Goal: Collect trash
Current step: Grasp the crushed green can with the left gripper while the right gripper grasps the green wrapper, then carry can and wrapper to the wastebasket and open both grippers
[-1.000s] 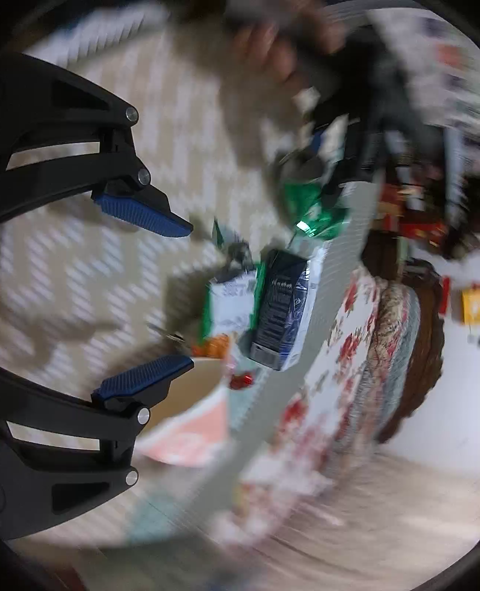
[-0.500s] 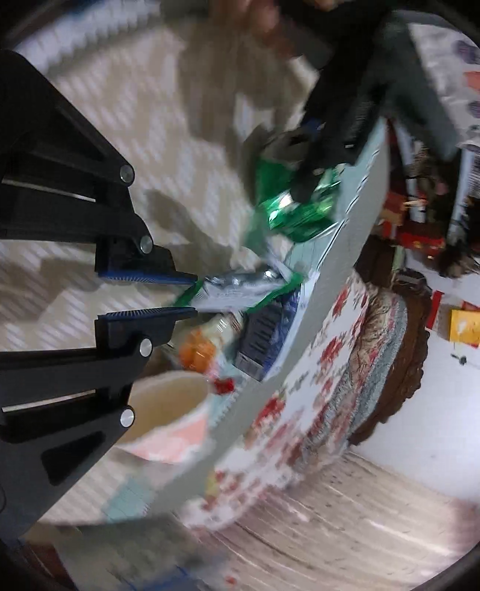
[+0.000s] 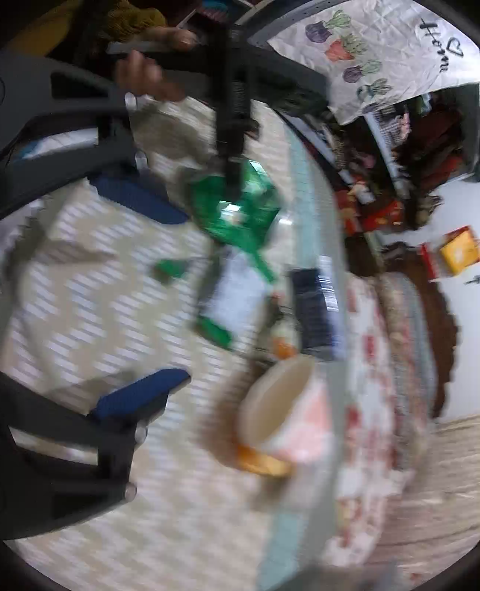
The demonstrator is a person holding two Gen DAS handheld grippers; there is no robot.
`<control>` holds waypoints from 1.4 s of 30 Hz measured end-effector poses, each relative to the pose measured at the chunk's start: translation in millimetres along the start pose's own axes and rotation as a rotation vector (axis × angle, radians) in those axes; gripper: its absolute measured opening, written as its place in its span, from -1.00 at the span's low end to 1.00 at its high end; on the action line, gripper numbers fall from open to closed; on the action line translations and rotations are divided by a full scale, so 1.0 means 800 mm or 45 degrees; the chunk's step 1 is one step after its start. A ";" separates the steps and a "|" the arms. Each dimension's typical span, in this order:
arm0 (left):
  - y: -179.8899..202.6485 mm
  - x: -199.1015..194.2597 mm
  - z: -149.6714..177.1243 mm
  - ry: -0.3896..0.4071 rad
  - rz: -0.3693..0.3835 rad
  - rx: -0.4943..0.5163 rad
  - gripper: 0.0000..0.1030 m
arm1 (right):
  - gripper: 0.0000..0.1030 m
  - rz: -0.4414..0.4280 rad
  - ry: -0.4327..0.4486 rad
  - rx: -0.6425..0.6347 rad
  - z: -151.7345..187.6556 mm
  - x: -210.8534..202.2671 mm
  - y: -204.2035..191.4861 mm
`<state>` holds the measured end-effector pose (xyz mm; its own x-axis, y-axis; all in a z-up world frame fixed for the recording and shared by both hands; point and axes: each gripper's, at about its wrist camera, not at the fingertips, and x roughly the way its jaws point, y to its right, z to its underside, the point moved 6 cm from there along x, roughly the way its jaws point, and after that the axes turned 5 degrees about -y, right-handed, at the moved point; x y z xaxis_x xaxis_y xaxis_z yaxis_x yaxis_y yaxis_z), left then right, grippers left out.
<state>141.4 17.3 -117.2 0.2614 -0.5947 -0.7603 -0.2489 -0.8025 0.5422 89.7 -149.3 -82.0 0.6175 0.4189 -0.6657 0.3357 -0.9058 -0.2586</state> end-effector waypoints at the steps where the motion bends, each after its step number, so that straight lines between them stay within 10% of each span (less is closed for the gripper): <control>1: 0.001 0.000 0.001 0.000 -0.005 0.002 0.08 | 0.58 0.004 -0.014 -0.052 -0.008 0.008 -0.006; 9: -0.001 -0.003 0.002 -0.003 -0.020 0.005 0.08 | 0.56 0.128 -0.180 -0.330 -0.041 0.097 -0.022; 14: 0.006 -0.002 0.003 -0.016 -0.017 0.024 0.08 | -0.69 -0.013 -0.211 -0.165 -0.037 0.086 -0.004; 25: 0.103 0.013 0.018 -0.121 0.216 0.246 0.07 | -0.75 -0.161 -0.001 0.202 0.025 -0.031 0.052; 42: 0.356 0.204 0.032 -0.453 0.224 0.761 0.07 | -0.75 0.096 0.273 0.899 0.129 -0.154 0.292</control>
<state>89.0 -306.9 -95.8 -0.1239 -0.5797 -0.8053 -0.7544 -0.4722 0.4560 19.0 -419.1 -132.6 0.7704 0.2919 -0.5669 -0.2056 -0.7279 -0.6542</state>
